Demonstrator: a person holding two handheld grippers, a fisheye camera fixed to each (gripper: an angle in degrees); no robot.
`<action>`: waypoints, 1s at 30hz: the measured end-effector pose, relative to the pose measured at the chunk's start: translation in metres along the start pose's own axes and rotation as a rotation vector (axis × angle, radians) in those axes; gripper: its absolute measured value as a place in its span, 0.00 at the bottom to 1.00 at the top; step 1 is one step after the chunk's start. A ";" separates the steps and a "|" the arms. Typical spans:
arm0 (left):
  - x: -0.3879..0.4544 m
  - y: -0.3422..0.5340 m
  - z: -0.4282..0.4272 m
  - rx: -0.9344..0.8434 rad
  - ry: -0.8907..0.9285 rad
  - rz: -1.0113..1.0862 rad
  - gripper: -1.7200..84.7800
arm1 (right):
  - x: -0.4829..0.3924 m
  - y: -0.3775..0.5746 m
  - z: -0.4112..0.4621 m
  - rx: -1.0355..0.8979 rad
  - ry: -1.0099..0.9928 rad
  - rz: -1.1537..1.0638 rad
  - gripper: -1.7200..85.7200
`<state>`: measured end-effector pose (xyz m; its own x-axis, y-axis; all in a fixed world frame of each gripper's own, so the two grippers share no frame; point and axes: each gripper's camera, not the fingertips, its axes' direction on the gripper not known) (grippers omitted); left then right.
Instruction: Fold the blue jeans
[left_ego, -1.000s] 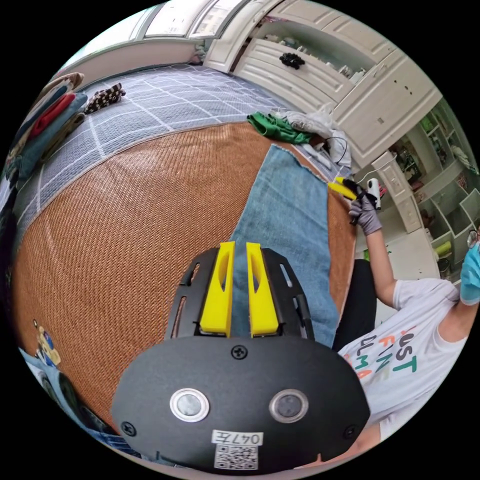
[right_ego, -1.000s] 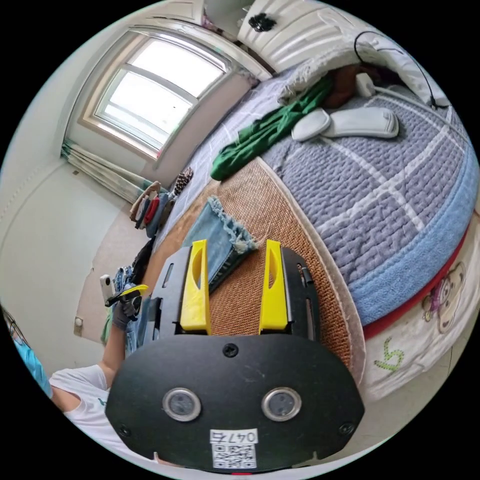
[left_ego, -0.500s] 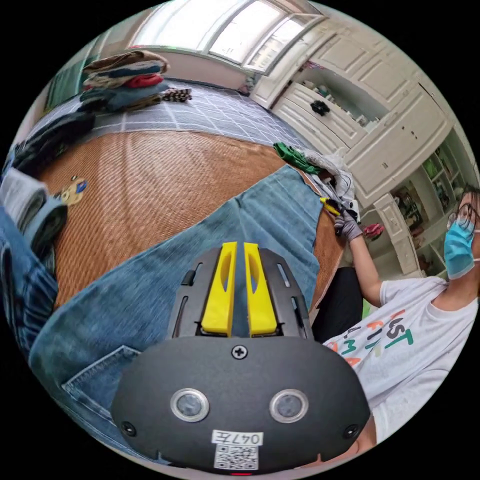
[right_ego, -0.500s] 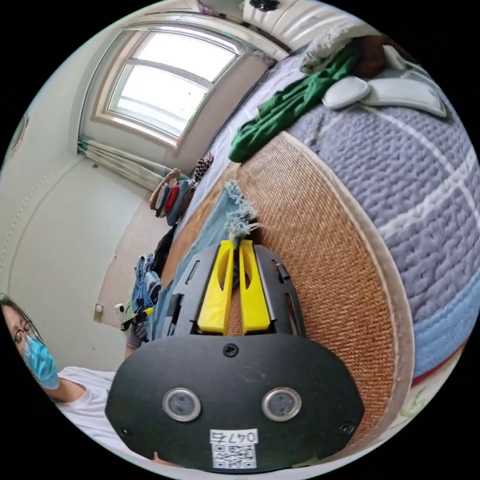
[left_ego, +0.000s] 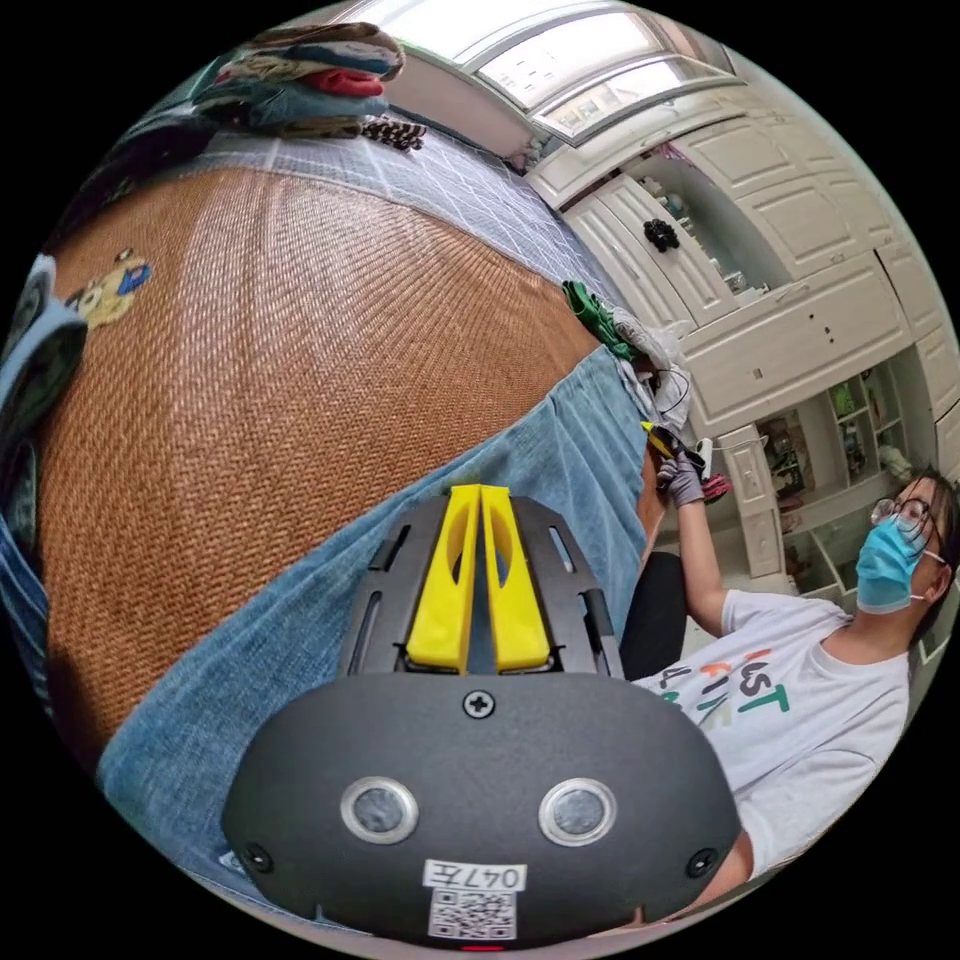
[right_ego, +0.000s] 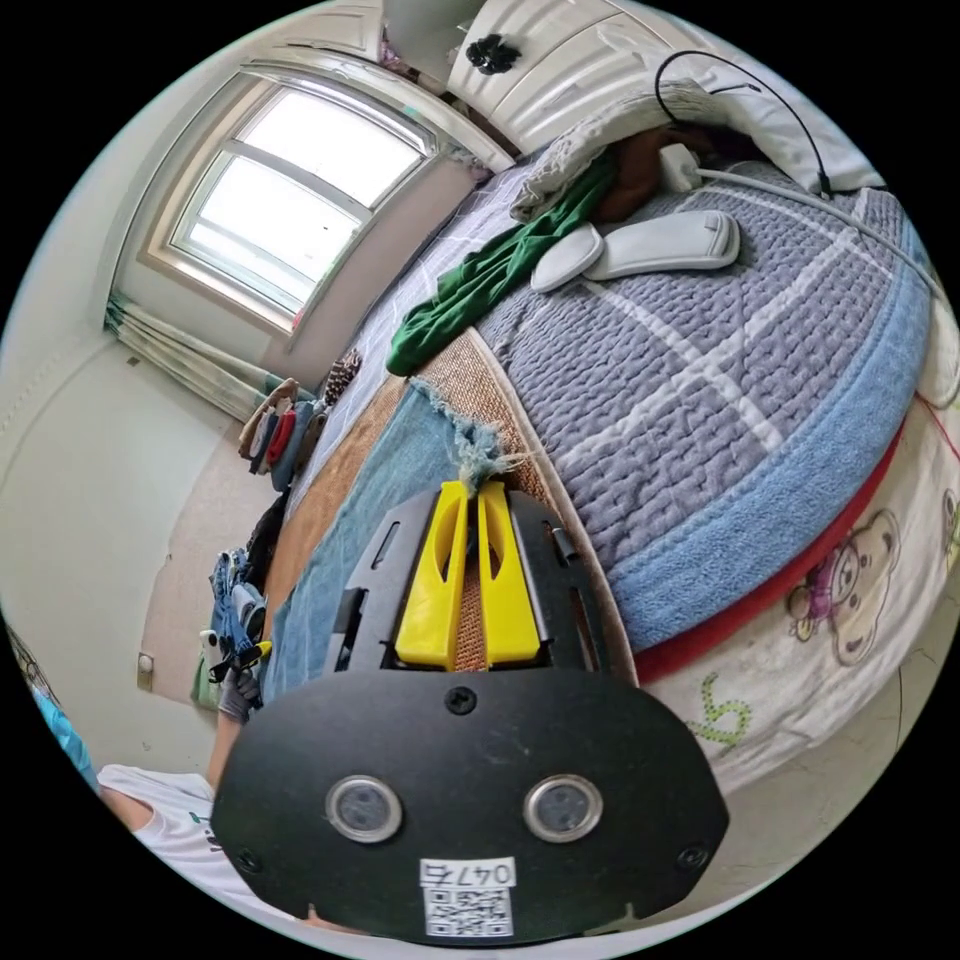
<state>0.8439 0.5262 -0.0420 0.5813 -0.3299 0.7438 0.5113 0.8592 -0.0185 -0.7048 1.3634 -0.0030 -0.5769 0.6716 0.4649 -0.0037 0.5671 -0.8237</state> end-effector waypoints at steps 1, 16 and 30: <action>0.000 0.000 -0.001 0.000 0.000 0.005 0.01 | 0.001 0.003 0.000 0.002 -0.009 0.002 0.01; 0.030 0.023 -0.084 0.203 0.044 0.195 0.02 | 0.016 0.035 0.004 0.021 -0.064 0.045 0.01; 0.114 -0.051 -0.056 0.116 -0.254 0.006 0.01 | 0.048 0.044 -0.001 0.064 -0.118 0.120 0.01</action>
<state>0.9193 0.4227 0.0061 0.3994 -0.2283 0.8879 0.4240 0.9047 0.0419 -0.7316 1.4211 -0.0161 -0.6685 0.6696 0.3237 0.0214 0.4524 -0.8916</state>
